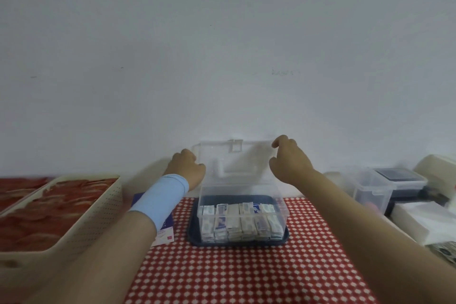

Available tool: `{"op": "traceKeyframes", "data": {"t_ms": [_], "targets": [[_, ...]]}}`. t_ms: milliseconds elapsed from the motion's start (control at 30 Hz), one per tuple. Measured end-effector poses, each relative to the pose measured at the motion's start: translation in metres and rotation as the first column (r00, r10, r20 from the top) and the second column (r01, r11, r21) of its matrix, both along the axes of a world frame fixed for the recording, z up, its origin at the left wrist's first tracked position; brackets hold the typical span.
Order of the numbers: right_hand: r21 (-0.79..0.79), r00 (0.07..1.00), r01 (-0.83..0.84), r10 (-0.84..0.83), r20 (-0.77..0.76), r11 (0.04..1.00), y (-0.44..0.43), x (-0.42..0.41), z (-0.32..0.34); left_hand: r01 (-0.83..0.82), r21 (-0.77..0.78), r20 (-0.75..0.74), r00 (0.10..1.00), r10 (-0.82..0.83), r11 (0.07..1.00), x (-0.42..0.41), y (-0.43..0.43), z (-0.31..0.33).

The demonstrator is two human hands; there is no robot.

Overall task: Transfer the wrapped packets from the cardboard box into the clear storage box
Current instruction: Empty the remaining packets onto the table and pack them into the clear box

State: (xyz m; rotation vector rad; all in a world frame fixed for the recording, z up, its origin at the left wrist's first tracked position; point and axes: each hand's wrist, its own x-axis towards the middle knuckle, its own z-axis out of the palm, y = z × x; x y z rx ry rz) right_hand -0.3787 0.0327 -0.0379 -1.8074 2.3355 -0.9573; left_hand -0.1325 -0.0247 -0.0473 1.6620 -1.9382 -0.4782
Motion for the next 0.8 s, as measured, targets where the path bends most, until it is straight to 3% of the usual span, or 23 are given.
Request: {"op": "traceKeyframes", "data": {"t_ms": [67, 167, 300, 467, 533, 700, 800], "targets": [[-0.001, 0.991, -0.043, 0.043, 0.127, 0.999, -0.006, 0.003, -0.004, -0.029, 0.103, -0.118, 0.992, 0.041, 0.994, -0.002, -0.006, -0.002], [-0.073, 0.952, -0.038, 0.058, 0.300, 0.997, -0.012, 0.005, -0.007, 0.069, 0.175, -0.296, 0.955, -0.014, 0.982, -0.005, -0.009, -0.003], [-0.163, 0.959, -0.025, 0.070, 0.276, 0.986, -0.006, 0.001, -0.008, 0.177, 0.097, -0.338, 0.931, -0.135, 0.979, -0.004, -0.002, 0.000], [-0.117, 0.997, -0.067, 0.071, 0.030, 0.991, 0.012, -0.005, -0.007, 0.220, -0.192, -0.252, 0.931, -0.265, 0.956, 0.007, 0.016, 0.004], [-0.079, 0.994, -0.110, 0.110, -0.013, 0.991, 0.025, -0.002, -0.010, 0.291, -0.269, -0.146, 0.930, -0.337, 0.918, 0.012, 0.028, 0.003], [0.073, 0.964, -0.224, 0.231, -0.128, 0.972, 0.060, 0.005, -0.026, 0.446, -0.227, 0.195, 0.892, -0.408, 0.866, 0.015, 0.050, -0.014], [0.131, 0.954, -0.235, 0.255, -0.159, 0.963, 0.073, 0.008, -0.032, 0.467, -0.225, 0.274, 0.872, -0.405, 0.855, 0.015, 0.058, -0.024]]}}
